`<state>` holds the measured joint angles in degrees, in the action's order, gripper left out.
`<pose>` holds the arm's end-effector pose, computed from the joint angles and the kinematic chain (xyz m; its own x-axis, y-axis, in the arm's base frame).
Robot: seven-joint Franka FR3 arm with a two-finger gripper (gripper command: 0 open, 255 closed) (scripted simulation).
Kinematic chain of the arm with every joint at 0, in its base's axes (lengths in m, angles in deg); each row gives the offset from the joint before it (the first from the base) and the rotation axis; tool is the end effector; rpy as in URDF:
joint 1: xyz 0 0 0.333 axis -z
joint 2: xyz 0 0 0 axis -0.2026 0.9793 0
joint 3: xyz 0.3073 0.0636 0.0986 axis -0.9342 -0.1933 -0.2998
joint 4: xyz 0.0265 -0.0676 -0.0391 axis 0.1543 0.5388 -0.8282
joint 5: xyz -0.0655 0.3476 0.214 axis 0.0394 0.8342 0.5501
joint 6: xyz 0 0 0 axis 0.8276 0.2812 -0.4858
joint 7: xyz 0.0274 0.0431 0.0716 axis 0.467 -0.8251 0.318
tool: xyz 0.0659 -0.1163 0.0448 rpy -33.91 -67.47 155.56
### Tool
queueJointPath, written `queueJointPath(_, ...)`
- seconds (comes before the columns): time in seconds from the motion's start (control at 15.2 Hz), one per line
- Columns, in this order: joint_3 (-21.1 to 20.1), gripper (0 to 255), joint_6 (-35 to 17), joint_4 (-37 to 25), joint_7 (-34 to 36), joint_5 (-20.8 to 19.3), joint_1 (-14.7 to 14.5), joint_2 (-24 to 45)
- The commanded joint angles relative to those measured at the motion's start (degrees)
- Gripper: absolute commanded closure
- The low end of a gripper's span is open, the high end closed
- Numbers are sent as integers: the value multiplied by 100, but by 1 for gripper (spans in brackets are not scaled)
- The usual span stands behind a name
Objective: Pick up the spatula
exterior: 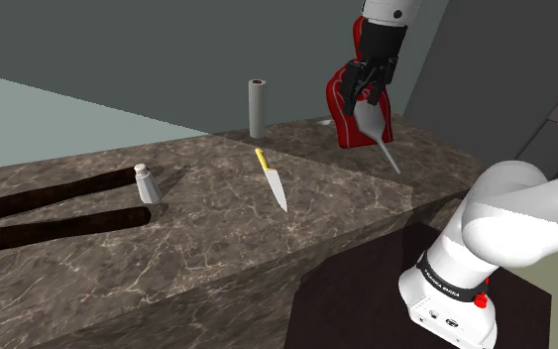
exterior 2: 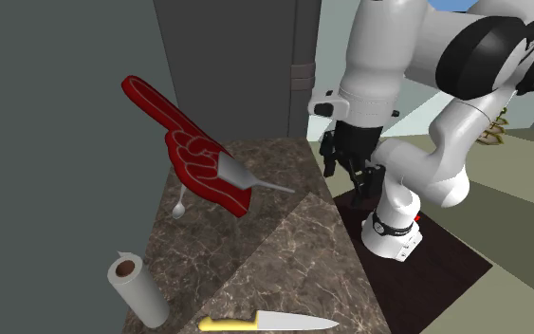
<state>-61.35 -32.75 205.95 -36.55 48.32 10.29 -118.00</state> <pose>0.3216 0.0184 0.5533 0.9957 -0.0903 0.0212 -0.0901 -0.9959 -0.0114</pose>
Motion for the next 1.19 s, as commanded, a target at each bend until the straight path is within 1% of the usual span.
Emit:
queueJointPath(0.0, 0, 0, 0, 0, 0, 0, 0, 0)
queueJointPath(0.59, 821, 0, -1253, 839, -480, -655, 618, 150)
queueJointPath(1.12, 1639, 0, -2511, 1192, -902, -1164, 1166, 771)
